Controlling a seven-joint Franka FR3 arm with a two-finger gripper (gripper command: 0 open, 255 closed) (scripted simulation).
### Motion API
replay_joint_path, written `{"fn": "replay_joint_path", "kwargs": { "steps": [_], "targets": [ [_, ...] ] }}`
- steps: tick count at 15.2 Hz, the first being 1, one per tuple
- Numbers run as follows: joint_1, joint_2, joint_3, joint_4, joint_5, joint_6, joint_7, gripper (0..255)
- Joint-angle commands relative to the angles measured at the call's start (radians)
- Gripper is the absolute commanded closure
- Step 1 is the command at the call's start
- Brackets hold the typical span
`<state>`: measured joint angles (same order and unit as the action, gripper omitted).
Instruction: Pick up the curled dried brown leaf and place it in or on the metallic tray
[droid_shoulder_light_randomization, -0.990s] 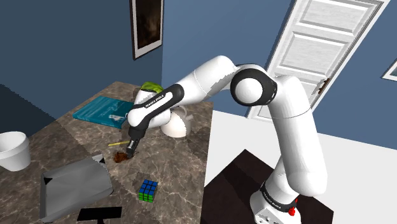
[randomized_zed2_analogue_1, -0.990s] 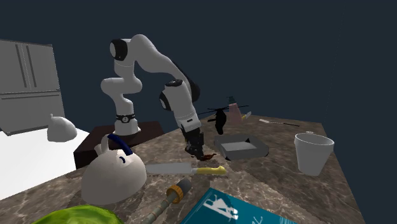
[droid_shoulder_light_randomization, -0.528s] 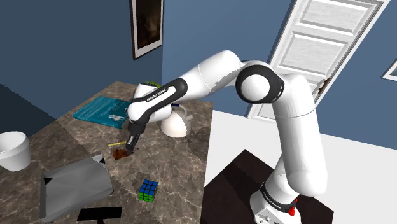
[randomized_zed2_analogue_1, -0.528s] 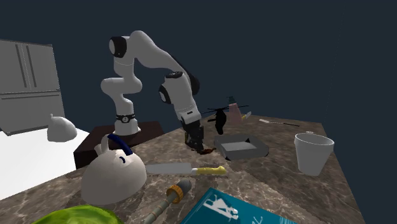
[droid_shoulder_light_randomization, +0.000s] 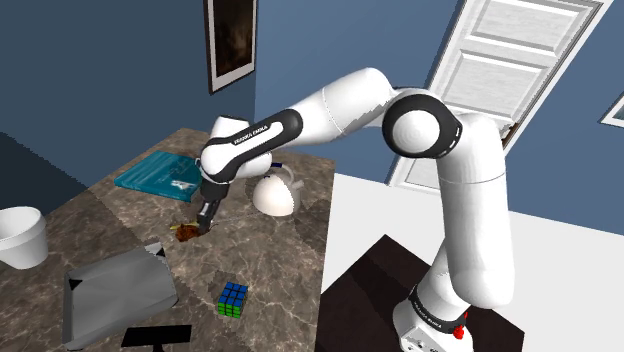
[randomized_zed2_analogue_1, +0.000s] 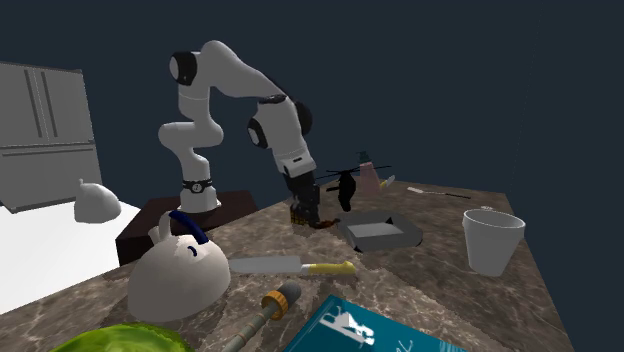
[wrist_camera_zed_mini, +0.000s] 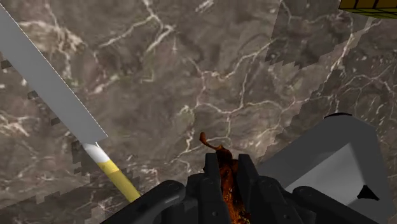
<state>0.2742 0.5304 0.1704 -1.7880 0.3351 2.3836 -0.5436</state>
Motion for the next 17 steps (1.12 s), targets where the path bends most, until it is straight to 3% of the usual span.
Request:
{"fn": "replay_joint_path", "kwargs": {
  "steps": [1, 8, 17],
  "targets": [
    [0.0, -0.015, -0.001, 0.006, -0.003, -0.02, 0.008, 255],
    [0.0, -0.068, -0.004, 0.021, -0.012, -0.086, 0.031, 255],
    [0.159, 0.089, 0.006, 0.257, -0.081, -0.11, 0.237, 255]
  ]
}}
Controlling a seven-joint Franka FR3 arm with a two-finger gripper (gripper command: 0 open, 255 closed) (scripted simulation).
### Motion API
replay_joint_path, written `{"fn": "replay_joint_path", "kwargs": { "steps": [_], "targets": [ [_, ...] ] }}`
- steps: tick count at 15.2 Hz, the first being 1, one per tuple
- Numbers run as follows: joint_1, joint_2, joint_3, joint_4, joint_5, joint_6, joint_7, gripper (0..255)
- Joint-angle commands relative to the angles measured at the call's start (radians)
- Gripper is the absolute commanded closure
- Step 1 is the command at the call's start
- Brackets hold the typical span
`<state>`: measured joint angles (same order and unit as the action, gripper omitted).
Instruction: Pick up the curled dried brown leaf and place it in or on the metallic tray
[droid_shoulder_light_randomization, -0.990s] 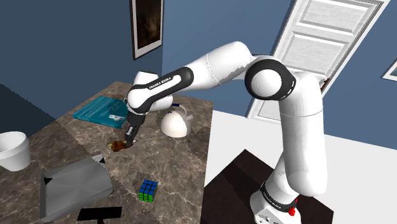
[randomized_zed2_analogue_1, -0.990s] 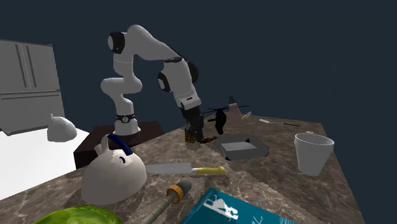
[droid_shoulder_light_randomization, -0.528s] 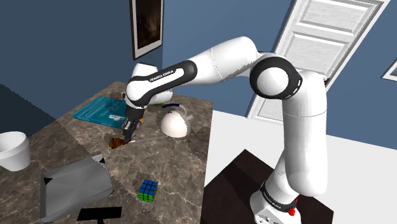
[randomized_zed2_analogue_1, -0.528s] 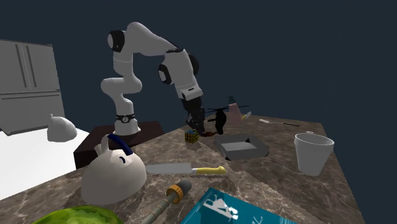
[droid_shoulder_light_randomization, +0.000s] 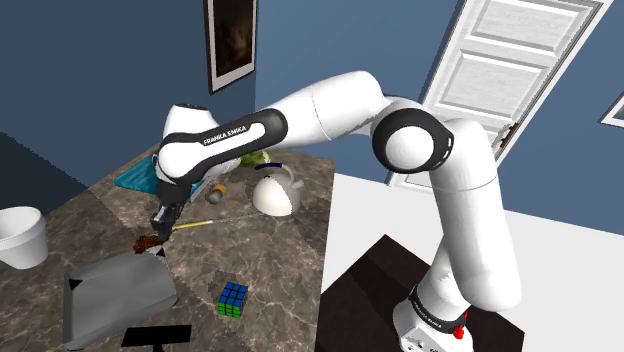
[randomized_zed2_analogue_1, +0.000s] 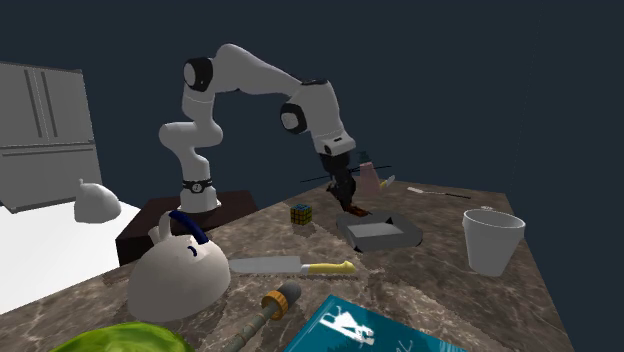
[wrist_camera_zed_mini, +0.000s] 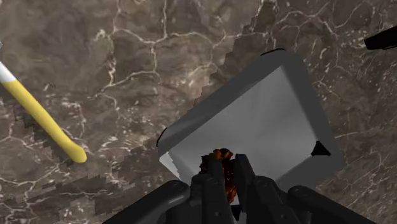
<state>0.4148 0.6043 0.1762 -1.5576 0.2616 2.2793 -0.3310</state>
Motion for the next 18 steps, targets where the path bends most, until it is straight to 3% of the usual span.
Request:
{"fn": "replay_joint_path", "kwargs": {
  "steps": [1, 7, 8, 9, 12, 13, 18],
  "targets": [
    [0.037, 0.037, 0.0, 0.061, -0.016, -0.013, 0.047, 255],
    [0.148, 0.199, -0.009, 0.33, -0.066, -0.089, 0.175, 255],
    [0.128, 0.166, -0.007, 0.277, -0.058, -0.074, 0.153, 255],
    [0.128, 0.166, -0.007, 0.277, -0.058, -0.074, 0.153, 0],
    [0.128, -0.105, -0.001, -0.207, -0.015, 0.401, 0.129, 0],
    [0.131, -0.139, 0.0, -0.273, -0.006, 0.478, 0.127, 0],
    [0.146, -0.069, -0.005, -0.227, -0.015, 0.502, 0.133, 0]
  ]
}}
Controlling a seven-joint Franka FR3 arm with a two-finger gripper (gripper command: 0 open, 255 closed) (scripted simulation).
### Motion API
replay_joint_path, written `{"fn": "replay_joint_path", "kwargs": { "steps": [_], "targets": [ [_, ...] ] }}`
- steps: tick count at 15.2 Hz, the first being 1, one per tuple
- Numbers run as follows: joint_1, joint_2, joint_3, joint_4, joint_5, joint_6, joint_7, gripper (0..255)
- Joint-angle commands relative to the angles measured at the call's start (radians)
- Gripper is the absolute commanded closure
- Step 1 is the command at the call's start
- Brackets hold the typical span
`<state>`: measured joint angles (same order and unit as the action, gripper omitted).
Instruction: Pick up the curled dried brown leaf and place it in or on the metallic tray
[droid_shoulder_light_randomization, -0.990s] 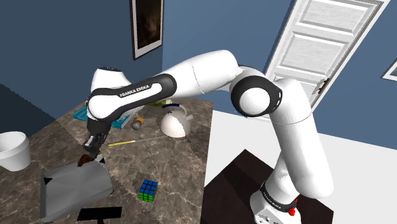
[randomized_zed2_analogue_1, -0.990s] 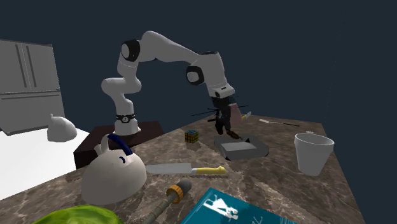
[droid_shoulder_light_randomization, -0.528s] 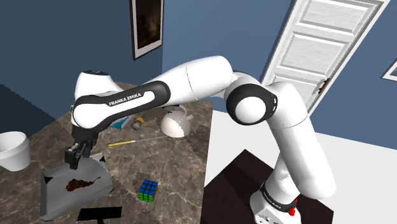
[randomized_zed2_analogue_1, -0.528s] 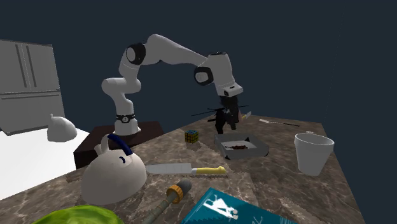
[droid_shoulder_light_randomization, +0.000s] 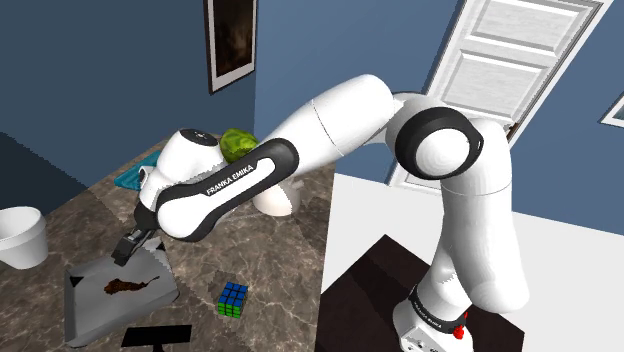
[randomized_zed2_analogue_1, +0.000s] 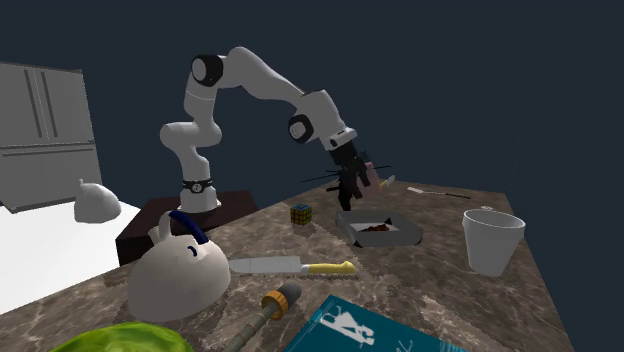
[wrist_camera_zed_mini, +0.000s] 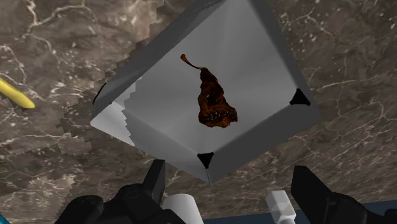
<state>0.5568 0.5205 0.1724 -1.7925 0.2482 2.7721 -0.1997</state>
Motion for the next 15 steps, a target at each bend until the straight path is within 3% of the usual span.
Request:
{"fn": "replay_joint_path", "kwargs": {
  "steps": [1, 10, 11, 15],
  "targets": [
    [0.006, 0.028, -0.003, 0.018, -0.004, 0.014, 0.003, 0],
    [0.011, 0.05, -0.005, 0.034, -0.006, 0.02, 0.005, 0],
    [0.011, 0.05, -0.005, 0.034, -0.006, 0.02, 0.005, 255],
    [0.011, 0.05, -0.005, 0.034, -0.006, 0.02, 0.005, 255]
  ]
}}
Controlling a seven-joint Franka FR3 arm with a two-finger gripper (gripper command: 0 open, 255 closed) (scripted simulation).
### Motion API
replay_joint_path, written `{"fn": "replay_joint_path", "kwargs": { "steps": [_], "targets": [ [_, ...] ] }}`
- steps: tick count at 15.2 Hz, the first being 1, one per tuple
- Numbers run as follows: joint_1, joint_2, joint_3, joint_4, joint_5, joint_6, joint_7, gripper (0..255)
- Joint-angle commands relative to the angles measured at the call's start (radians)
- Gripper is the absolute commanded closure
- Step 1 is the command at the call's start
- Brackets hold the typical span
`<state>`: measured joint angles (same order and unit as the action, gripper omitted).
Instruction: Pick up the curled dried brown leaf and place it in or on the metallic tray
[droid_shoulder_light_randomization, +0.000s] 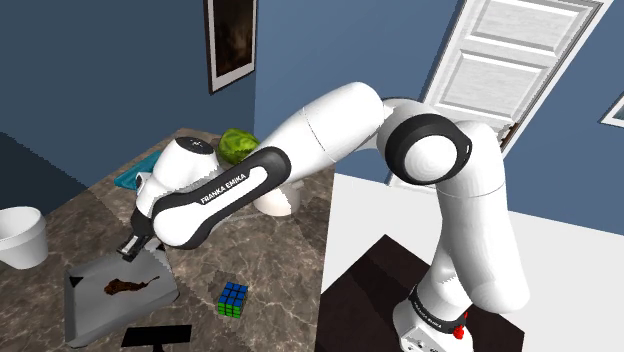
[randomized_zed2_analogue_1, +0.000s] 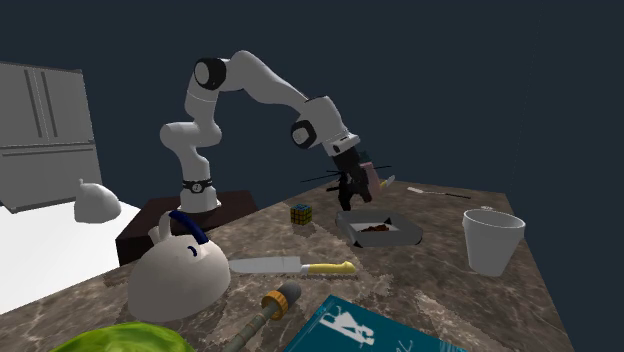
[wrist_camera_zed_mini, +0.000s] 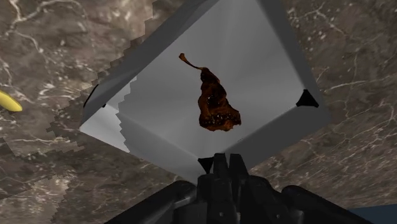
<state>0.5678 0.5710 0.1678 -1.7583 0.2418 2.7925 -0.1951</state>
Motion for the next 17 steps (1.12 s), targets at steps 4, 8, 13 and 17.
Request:
{"fn": "replay_joint_path", "kwargs": {
  "steps": [4, 8, 13, 17],
  "targets": [
    [0.0, 0.0, 0.0, 0.0, 0.0, 0.0, 0.0, 255],
    [0.089, 0.092, -0.087, 0.16, -0.075, -0.171, 0.116, 0],
    [0.165, 0.294, -0.152, 0.481, -0.146, -0.463, 0.238, 0],
    [0.168, 0.341, -0.151, 0.511, -0.146, -0.445, 0.239, 0]
  ]
}}
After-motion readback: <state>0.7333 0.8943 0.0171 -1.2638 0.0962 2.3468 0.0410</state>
